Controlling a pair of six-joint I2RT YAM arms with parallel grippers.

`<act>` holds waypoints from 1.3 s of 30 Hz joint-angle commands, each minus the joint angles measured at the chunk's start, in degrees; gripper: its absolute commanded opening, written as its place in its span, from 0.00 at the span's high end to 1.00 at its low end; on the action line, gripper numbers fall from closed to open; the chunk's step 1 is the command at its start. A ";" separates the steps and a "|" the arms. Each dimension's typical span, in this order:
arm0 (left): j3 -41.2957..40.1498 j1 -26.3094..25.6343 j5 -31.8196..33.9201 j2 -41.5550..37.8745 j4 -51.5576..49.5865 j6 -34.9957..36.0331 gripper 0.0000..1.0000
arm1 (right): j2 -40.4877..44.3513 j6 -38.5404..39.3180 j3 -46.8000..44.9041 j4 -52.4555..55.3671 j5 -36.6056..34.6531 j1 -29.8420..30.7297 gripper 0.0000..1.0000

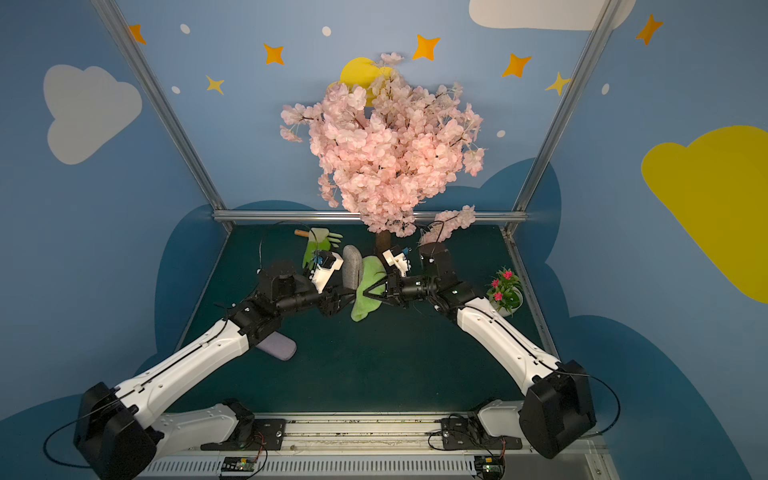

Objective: Wipe the eyeglass case
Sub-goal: Wipe the dirt from the eyeglass case.

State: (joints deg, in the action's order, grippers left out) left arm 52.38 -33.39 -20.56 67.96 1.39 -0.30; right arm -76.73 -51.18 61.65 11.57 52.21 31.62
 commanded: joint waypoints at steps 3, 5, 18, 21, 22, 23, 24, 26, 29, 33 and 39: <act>3.02 -2.21 -6.41 -1.83 7.98 2.27 0.97 | 1.83 17.33 12.98 30.66 -12.37 -1.61 1.00; 2.28 -2.20 -5.88 -1.98 6.57 2.60 0.97 | 3.33 21.43 17.84 36.24 -16.25 -2.42 1.00; 1.28 -2.28 -7.18 0.09 4.79 1.77 0.97 | 1.24 4.91 15.43 13.41 -8.32 7.05 1.00; 1.19 -2.21 -6.26 -1.03 4.41 2.47 0.97 | 2.16 3.38 6.47 10.87 -6.54 2.64 1.00; 1.16 -2.21 -6.14 -1.29 4.41 2.59 0.97 | 2.57 3.32 4.03 10.26 -5.95 0.94 1.00; 1.15 -2.18 -6.01 -1.52 4.49 2.66 0.97 | 2.85 4.01 1.78 10.62 -5.64 -0.94 1.00; 1.15 -2.21 -5.90 -1.71 4.50 2.67 0.97 | 2.90 5.57 0.80 13.09 -5.97 -2.67 1.00; 1.23 -2.20 -6.01 -1.98 4.44 2.80 0.97 | 2.90 10.98 2.88 21.92 -8.64 -5.12 1.00; 1.74 -2.12 -6.11 -1.59 1.83 4.62 0.97 | 3.07 20.31 13.97 36.44 -14.84 -5.71 1.00; 3.08 -2.20 -6.40 0.42 -6.08 9.75 0.97 | 2.91 29.11 30.88 48.67 -18.19 -5.78 1.00; 3.26 -6.94 1.21 1.99 -16.22 24.38 0.97 | 1.32 24.92 35.94 48.65 -10.26 -2.29 1.00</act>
State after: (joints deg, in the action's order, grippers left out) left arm 54.33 -38.28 -23.11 69.47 -8.40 14.83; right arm -73.91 -26.11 99.42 55.13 38.52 26.65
